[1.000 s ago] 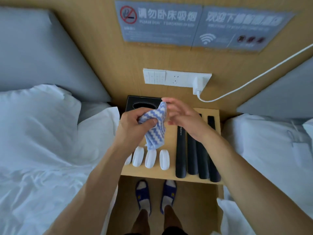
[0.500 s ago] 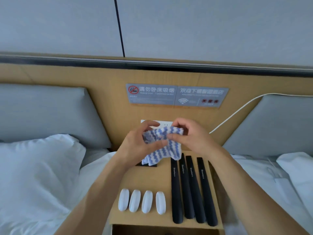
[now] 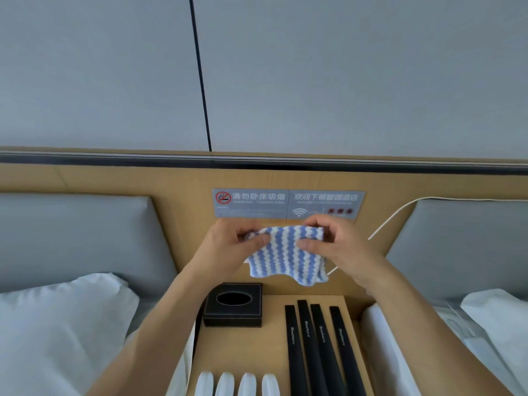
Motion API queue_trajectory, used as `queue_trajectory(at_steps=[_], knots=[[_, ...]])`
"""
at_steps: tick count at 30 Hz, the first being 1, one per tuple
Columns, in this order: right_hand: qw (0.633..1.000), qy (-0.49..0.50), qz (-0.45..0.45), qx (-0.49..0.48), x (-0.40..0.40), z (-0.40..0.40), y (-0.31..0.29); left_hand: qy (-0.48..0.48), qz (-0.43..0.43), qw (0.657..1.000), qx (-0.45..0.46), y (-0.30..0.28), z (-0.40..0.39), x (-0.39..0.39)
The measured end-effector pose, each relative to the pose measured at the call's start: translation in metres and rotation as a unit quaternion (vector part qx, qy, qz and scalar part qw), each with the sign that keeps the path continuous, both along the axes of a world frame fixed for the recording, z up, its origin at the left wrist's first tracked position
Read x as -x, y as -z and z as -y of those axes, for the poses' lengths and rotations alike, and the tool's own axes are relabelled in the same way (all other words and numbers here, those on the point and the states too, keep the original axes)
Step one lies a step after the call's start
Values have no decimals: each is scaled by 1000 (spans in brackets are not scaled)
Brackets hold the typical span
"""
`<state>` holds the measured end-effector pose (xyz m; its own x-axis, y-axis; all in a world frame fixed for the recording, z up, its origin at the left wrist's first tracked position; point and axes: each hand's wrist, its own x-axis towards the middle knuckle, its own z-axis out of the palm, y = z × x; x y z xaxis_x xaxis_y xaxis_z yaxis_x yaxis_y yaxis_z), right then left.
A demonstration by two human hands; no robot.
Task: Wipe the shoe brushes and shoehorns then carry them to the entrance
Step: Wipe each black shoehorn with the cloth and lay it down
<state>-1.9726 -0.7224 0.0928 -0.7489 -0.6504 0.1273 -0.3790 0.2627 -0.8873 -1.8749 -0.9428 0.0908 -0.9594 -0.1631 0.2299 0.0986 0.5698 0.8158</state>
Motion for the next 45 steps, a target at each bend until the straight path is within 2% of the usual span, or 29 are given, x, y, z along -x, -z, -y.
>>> queue_trajectory(at_steps=[2, 5, 10, 12, 15, 17, 21, 25, 28, 32, 36, 38, 41, 45], knots=[[999, 0, 33, 17, -1, 1, -4, 1, -1, 1000, -7, -4, -1, 1], [989, -2, 129, 71, -1, 4, -7, -4, 3, 999, -38, -7, 0, 3], [940, -40, 310, 138, 0, 6, -7, 1, 46, 982, -184, -7, 8, 2], [934, -38, 330, 134, -1, 9, -7, -25, 59, 982, -179, -3, 10, 2], [934, -5, 333, 128, -4, 19, -4, -148, 17, 989, -4, 3, 4, 1], [938, 25, 324, 118, -6, 28, -1, -169, -37, 983, 62, 4, -5, -4], [942, 70, 303, 125, -12, 40, 5, -58, 19, 998, -3, 10, -36, -12], [939, 44, 314, 133, -17, 43, 6, -82, 34, 996, -3, 21, -42, -3], [941, 29, 316, 118, -18, 41, 10, -64, 54, 996, -25, 24, -31, 2], [936, 51, 331, 108, -17, 41, 18, -40, 80, 992, -89, 23, -28, 2], [930, 63, 351, 86, -10, 37, 25, -16, 117, 975, -190, 26, -21, 0], [936, 75, 338, 62, -5, 31, 30, -21, 132, 976, -173, 25, -14, -2], [963, 84, 256, -12, 1, 20, 37, -55, 116, 988, -89, 16, 0, -1], [985, 19, 143, -90, 6, 7, 40, -57, 85, 994, 49, -1, 21, 5]])
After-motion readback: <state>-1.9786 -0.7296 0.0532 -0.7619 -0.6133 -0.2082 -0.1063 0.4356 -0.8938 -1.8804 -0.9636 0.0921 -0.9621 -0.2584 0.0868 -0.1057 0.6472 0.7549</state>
